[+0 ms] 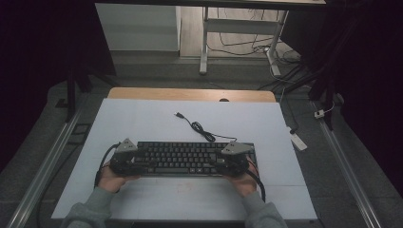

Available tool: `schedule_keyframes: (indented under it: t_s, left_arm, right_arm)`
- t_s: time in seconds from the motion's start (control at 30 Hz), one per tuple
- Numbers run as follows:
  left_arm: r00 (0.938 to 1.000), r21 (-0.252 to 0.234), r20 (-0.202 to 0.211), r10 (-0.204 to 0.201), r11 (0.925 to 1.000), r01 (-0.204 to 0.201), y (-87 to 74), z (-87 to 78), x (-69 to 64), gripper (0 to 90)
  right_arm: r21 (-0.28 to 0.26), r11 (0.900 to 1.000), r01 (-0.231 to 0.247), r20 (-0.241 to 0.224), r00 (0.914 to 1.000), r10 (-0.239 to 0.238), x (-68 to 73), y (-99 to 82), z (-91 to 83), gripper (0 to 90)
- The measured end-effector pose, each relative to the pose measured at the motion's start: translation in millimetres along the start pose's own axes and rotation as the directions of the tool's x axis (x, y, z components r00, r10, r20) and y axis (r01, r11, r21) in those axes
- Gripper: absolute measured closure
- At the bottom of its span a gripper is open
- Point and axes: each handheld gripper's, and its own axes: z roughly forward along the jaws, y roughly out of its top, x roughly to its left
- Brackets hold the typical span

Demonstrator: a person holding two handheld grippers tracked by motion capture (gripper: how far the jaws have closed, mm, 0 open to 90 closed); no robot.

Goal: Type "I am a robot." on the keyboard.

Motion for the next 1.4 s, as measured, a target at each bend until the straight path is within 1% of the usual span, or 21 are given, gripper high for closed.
schedule_keyframes:
  t_s: [0.07,0.13,0.23,0.3,0.37,0.43,0.77,0.9,1.1,1.17,1.2,1.27,1.4]
  left_arm:
    - [1.0,0.0,0.002,0.002,1.0,-0.002,-0.1,0.0,-0.1,35.0]
    - [1.0,-0.001,0.002,0.001,1.0,-0.001,-0.3,-0.1,0.3,35.0]
    - [1.0,0.003,0.001,0.0,1.0,0.0,-0.8,0.7,0.9,34.9]
    - [1.0,0.006,0.001,0.001,1.0,-0.001,-1.0,1.8,0.7,34.8]
    - [1.0,0.01,0.001,0.002,0.9999,-0.002,-1.3,2.9,0.1,34.7]
    - [1.0,0.013,0.0,0.005,0.9999,-0.005,-1.5,3.6,-0.5,34.6]
    - [1.0,0.012,0.0,0.006,0.9999,-0.006,-1.9,3.4,-1.2,34.3]
    - [1.0,0.013,-0.001,0.006,0.9999,-0.006,-2.0,3.3,-1.2,34.3]
    - [1.0,0.012,0.0,0.008,0.9999,-0.008,-1.9,3.4,-2.2,34.1]
    - [0.9999,0.014,0.001,0.014,0.9998,-0.014,-1.9,3.5,-2.7,34.1]
    - [0.9999,0.014,0.001,0.016,0.9998,-0.016,-1.8,3.5,-2.9,34.1]
    - [0.9999,0.013,0.001,0.016,0.9998,-0.016,-1.6,3.4,-3.2,34.0]
    - [0.9999,0.014,-0.001,0.016,0.9998,-0.016,-1.7,3.5,-3.2,34.0]
  right_arm:
    - [0.007,1.0,0.002,-0.004,1.0,-0.002,1.6,2.9,7.4,64.3]
    - [0.013,0.9999,0.0,-0.018,0.9998,0.0,2.9,6.0,13.7,69.0]
    - [0.015,0.9999,0.005,-0.035,0.9994,-0.005,5.8,10.8,20.0,78.5]
    - [0.029,0.9995,0.011,-0.05,0.9987,-0.01,6.9,14.2,23.3,84.9]
    - [0.035,0.9992,0.017,-0.068,0.9976,-0.014,8.0,17.2,26.9,89.3]
    - [0.035,0.9993,0.013,-0.074,0.9972,-0.011,9.4,19.5,31.3,89.4]
    - [0.091,0.9956,0.02,-0.072,0.9973,-0.013,16.5,29.9,59.4,89.4]
    - [0.103,0.9945,0.02,-0.076,0.997,-0.012,19.5,33.5,68.5,89.4]
    - [0.117,0.9929,0.023,-0.065,0.9978,-0.015,20.8,36.2,76.2,89.4]
    - [0.119,0.9926,0.025,-0.062,0.9979,-0.018,20.9,36.8,78.3,89.4]
    - [0.127,0.9913,0.032,-0.053,0.9982,-0.025,21.0,37.0,79.1,89.4]
    - [0.138,0.99,0.031,-0.043,0.9987,-0.025,20.6,36.4,81.2,89.4]
    - [0.133,0.9908,0.022,-0.05,0.9986,-0.016,18.4,35.8,82.6,89.5]
